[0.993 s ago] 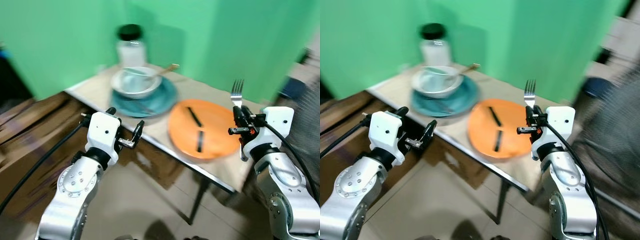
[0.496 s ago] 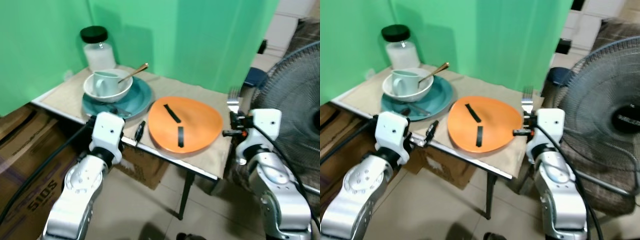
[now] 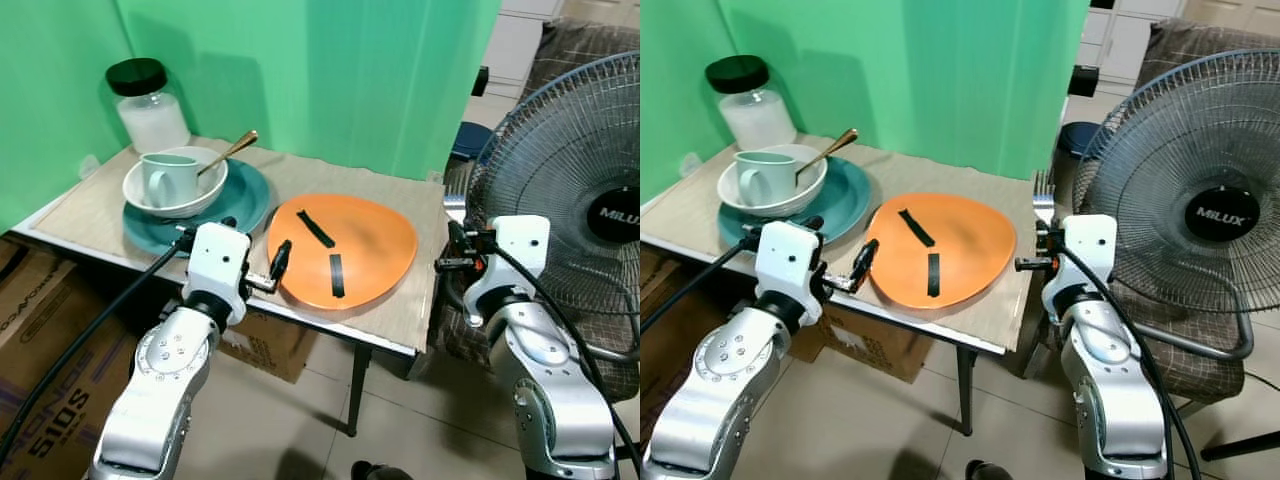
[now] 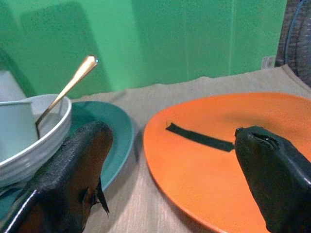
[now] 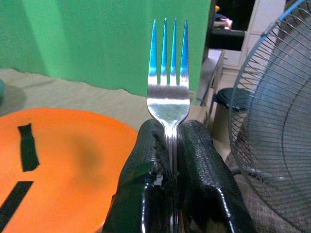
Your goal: Setting the table
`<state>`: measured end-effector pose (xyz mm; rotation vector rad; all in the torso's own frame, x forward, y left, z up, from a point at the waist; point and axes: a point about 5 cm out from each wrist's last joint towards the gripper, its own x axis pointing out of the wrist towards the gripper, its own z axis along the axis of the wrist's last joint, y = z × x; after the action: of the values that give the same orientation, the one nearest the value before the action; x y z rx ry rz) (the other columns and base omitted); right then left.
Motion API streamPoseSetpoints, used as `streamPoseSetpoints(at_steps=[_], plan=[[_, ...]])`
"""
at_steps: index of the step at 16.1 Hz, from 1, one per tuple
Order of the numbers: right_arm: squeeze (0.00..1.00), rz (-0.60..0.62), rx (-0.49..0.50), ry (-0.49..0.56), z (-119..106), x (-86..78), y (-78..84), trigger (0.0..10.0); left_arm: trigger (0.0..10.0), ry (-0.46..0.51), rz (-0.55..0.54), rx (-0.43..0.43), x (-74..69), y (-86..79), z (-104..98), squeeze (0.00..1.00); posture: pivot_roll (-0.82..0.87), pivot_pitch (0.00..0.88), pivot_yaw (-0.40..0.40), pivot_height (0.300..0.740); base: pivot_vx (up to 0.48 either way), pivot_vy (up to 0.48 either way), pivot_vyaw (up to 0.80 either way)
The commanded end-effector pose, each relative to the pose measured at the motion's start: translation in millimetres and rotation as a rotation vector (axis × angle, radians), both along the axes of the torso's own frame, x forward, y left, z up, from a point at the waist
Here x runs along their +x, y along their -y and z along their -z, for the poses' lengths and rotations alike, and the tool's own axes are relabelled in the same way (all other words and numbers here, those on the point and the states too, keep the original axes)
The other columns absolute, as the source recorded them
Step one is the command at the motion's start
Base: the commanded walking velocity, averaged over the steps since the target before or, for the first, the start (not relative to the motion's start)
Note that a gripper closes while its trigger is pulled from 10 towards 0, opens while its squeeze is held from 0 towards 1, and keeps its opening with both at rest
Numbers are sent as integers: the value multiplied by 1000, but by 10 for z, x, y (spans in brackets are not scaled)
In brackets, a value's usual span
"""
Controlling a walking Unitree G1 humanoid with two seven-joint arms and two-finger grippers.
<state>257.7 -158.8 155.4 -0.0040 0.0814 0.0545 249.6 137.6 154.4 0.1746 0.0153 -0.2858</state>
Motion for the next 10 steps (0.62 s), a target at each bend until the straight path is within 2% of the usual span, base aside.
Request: streamPoseSetpoints(at_steps=[1,6,10], plan=[[0,-10,7,9,-47,9,-26,10000,10000,32,-34,-9,38,-43,-69,0,77,0,41,740,0,0,-788],[0,-6,5,3,-41,41,-25,10000,10000,51,-34,-3,76,-53,-94,0,80,0,37,740,0,0,-795],[0,-4,-13,-7,1,43,-21,10000,10000,38,-23,7,54,-40,-38,0,74,0,39,740,0,0,-800]])
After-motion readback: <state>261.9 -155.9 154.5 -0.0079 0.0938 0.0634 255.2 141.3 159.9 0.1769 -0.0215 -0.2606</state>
